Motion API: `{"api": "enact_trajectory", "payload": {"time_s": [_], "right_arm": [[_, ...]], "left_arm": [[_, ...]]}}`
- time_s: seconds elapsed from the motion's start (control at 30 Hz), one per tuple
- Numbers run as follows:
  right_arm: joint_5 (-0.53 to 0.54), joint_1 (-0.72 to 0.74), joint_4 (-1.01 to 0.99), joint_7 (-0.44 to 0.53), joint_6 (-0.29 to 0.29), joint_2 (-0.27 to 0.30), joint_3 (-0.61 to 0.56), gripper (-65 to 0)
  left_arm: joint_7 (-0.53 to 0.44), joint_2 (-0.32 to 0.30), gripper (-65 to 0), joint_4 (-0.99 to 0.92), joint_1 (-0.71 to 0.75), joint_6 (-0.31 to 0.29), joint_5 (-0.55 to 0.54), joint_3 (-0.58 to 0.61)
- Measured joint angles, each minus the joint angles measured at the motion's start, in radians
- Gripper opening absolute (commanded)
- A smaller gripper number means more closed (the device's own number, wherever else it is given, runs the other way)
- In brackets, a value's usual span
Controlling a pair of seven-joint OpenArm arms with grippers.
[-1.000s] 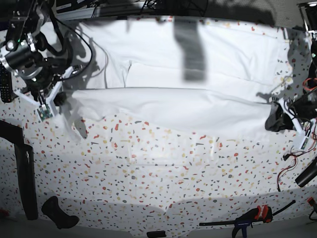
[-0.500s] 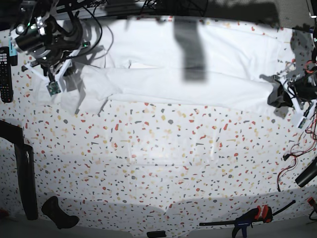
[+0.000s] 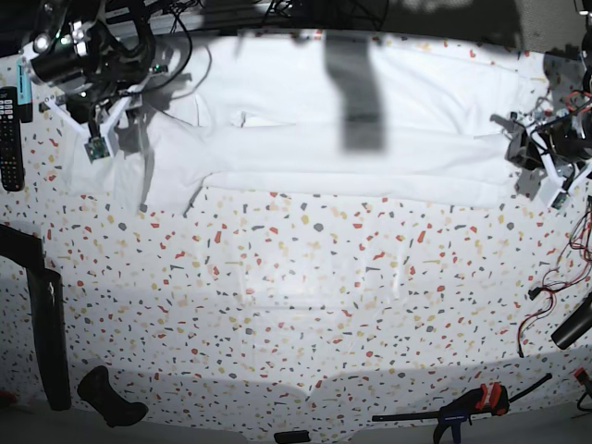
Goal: Fold the T-shirt properly
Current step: 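Grasp the folded edge with both grippers and fold it toward the collar, then open both grippers and lift them off the folded shirt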
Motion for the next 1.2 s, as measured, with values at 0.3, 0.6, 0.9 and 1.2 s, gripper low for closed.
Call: {"api": "enact_trajectory", "payload": {"time_s": [0.3, 0.6, 0.9, 1.2], "right_arm": [[0.274, -0.034, 0.001, 0.016, 0.0, 0.003, 0.186, -44.4], [0.533, 0.089, 0.001, 0.109, 0.004, 0.003, 0.168, -44.4], [0.386, 0.345, -0.281, 0.127, 0.018, 0.0, -0.101, -44.4], [0.315, 0.359, -0.313, -0.062, 0.016, -0.003, -0.082, -44.4]], "left_arm": [[-0.127, 0.0, -50.7, 0.0, -0.001, 0.031, 0.002, 0.0], [-0.226, 0.0, -50.7, 0.0, -0.003, 0.031, 0.002, 0.0], [-0.229, 0.003, -50.7, 0.0, -0.003, 0.03, -0.004, 0.0], [-0.221, 0.003, -50.8, 0.0, -0.002, 0.03, -0.005, 0.0]]}}
